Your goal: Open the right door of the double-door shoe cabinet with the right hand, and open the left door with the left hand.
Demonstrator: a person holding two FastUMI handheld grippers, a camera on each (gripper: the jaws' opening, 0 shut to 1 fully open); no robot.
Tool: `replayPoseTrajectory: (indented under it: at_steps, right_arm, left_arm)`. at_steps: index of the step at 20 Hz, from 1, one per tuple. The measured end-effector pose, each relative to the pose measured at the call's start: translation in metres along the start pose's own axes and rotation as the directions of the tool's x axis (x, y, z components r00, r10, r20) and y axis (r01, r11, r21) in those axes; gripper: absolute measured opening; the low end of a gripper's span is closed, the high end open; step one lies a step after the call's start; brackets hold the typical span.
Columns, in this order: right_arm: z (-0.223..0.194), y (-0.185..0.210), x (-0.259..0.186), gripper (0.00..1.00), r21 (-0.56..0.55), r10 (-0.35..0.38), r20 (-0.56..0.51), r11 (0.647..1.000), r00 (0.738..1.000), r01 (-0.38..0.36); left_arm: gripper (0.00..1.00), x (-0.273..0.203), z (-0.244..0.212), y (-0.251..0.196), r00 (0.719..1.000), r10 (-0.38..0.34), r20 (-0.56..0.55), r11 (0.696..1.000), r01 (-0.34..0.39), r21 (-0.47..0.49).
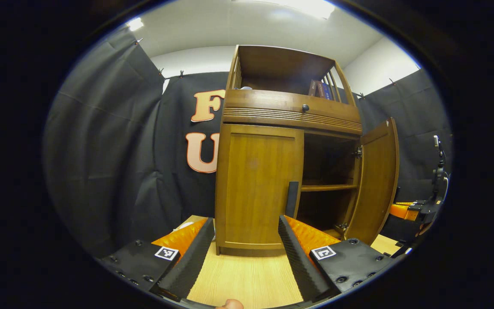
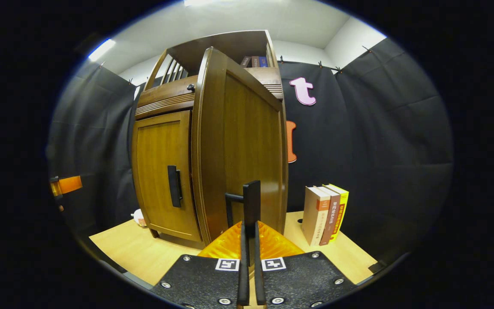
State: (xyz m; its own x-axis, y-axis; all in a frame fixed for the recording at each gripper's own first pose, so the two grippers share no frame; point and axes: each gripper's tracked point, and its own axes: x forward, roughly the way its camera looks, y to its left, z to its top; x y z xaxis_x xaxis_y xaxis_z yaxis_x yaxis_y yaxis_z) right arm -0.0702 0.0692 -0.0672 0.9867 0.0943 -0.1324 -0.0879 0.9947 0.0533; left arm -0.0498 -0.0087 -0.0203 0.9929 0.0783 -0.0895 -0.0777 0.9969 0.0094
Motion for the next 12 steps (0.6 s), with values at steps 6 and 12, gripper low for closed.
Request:
replayPoseTrajectory:
  at_steps: [6,12]
  right_arm:
    - [0.002,-0.034,-0.011,0.0,-0.01,-0.035,0.002,0.999,0.999,0.035]
    - [0.003,-0.058,-0.013,0.0,-0.004,-0.016,0.007,1.0,1.0,0.016]
  left_arm:
    - [0.93,0.007,0.006,-0.017,1.0,-0.016,0.003,1.0,0.016,-0.001]
    - [0.93,0.016,0.003,-0.038,1.0,-0.029,-0.01,0.999,0.029,0.02]
